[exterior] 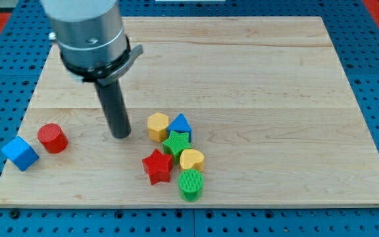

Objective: Slide the blue cube into the red circle

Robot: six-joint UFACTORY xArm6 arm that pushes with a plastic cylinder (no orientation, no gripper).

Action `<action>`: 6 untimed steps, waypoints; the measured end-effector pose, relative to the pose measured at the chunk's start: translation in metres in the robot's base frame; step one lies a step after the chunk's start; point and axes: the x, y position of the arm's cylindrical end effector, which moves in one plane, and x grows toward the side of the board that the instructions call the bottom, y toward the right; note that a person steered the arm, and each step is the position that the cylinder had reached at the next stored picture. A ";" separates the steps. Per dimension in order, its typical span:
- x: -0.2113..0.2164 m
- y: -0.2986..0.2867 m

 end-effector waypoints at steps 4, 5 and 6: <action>0.088 -0.174; 0.058 -0.161; 0.039 -0.144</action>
